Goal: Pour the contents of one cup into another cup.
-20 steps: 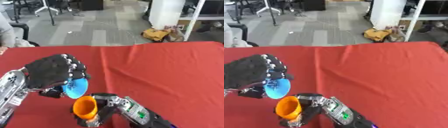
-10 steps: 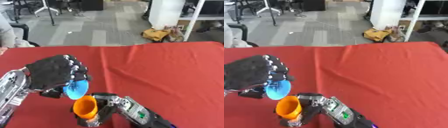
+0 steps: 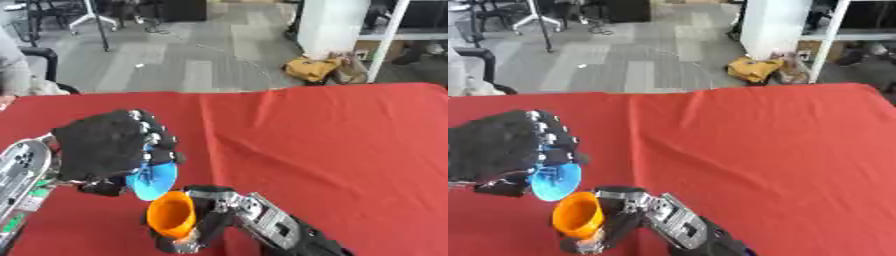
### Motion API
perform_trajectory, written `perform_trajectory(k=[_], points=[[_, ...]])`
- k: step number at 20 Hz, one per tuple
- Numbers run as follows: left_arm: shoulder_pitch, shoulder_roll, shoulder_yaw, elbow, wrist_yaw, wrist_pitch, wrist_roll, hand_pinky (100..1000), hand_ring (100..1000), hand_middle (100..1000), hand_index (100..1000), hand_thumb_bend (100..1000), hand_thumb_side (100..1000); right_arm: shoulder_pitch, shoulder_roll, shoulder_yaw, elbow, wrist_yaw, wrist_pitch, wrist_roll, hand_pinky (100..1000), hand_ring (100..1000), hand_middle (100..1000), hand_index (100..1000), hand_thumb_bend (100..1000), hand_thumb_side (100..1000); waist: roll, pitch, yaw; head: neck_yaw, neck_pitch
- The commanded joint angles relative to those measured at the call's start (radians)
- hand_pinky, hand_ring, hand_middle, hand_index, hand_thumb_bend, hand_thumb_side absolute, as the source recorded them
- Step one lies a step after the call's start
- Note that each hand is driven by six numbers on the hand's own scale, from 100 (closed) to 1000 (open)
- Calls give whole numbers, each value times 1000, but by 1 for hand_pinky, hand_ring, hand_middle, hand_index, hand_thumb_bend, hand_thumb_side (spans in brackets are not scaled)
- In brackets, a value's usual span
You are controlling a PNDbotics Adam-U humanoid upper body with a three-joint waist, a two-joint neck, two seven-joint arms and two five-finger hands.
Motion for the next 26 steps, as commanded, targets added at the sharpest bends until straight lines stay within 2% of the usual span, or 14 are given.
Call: perform_trajectory(k=[1,26], points=[[-23,21,2,-15,-10,-7,-3,395,361,391,724,596,100,-14,-11,-8,-9,-3,-2,2,681,517,556,752,228,100,4,-20,1,-2,-1],[-23,15,-24,7,-23,-54,-47,393,359,390,726,582,100,-12,-10,-7,-5,-6,1,5,680,517,556,751,227,100,2,-19,5,0,3]])
